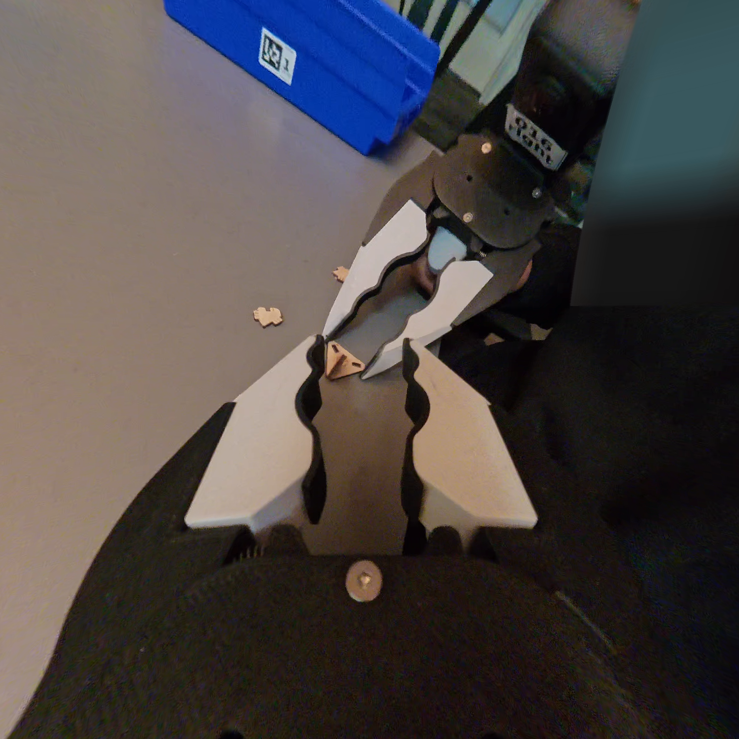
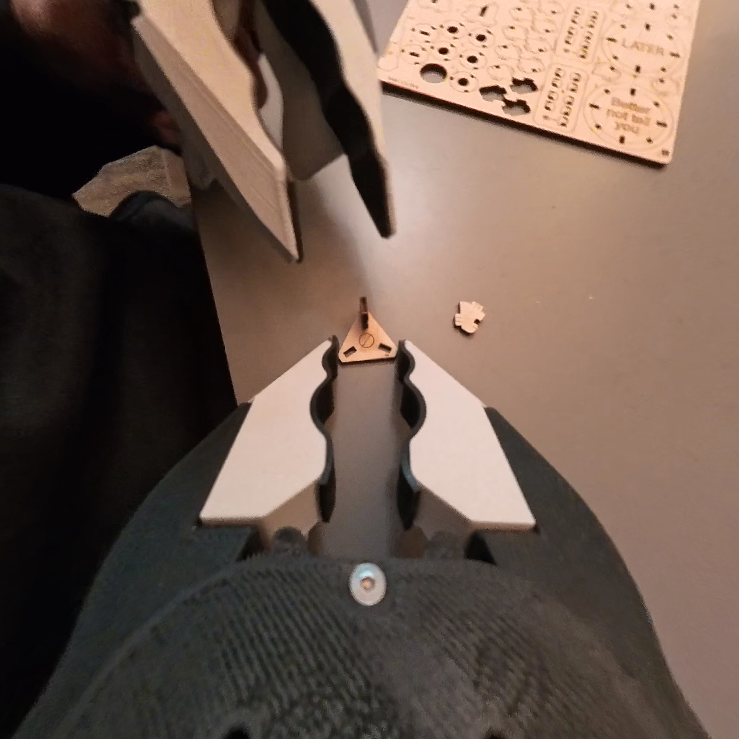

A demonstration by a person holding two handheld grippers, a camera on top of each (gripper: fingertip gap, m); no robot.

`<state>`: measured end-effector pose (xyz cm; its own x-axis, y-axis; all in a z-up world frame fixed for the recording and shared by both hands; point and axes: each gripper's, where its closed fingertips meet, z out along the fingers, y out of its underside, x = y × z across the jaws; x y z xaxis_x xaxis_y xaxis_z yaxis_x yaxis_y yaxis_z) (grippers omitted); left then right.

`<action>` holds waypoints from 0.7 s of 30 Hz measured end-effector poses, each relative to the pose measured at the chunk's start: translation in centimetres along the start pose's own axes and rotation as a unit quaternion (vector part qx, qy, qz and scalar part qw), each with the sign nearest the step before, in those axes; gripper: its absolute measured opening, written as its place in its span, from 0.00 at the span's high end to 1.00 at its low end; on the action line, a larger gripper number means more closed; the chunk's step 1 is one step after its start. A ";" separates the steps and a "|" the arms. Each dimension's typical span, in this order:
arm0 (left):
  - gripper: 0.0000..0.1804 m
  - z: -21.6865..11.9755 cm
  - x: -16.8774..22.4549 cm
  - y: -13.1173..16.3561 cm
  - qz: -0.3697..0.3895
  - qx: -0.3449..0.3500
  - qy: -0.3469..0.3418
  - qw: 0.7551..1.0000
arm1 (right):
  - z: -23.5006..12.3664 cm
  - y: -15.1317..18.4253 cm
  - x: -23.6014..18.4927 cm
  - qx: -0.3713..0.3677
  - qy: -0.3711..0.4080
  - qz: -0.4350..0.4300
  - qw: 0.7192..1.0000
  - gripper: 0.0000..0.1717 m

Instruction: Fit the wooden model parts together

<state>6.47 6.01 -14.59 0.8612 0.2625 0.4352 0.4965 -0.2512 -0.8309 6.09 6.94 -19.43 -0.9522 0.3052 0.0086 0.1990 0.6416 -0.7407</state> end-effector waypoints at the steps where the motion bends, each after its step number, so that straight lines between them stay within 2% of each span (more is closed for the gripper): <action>1: 0.79 0.2 -0.5 -0.1 0.005 -0.008 -0.009 1.000 | 0.1 -0.1 0.2 0.007 -0.002 -0.013 1.000 0.84; 5: 0.82 0.4 -2.8 -1.3 0.053 -0.008 -0.058 0.997 | 0.5 -0.6 1.2 0.014 0.000 -0.051 0.999 0.85; 7: 0.84 -0.1 -3.0 -2.7 0.057 0.039 -0.047 0.997 | 0.8 -0.9 1.4 0.015 -0.005 -0.056 0.998 0.85; 10: 0.85 -2.2 -3.3 -4.9 0.023 0.134 -0.021 0.991 | 1.2 -1.2 1.6 0.015 -0.009 -0.060 0.998 0.85; 12: 0.84 -2.9 -3.3 -5.3 0.019 0.161 -0.021 0.987 | 1.1 -1.2 1.6 0.018 0.001 -0.072 0.997 0.85; 17: 0.83 -1.7 -2.9 -4.6 0.055 0.119 -0.038 0.991 | 1.1 -1.3 1.2 0.022 0.019 -0.112 0.993 0.89; 21: 0.82 -1.9 -2.9 -4.8 0.052 0.128 -0.033 0.990 | 1.2 -1.3 1.1 0.020 0.017 -0.121 0.992 0.95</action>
<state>1.86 4.68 -11.22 0.8933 0.3097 0.3256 0.3541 -0.0389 -0.9344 4.51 5.60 -19.31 -0.9625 0.1699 0.2116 -0.0446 0.6702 -0.7409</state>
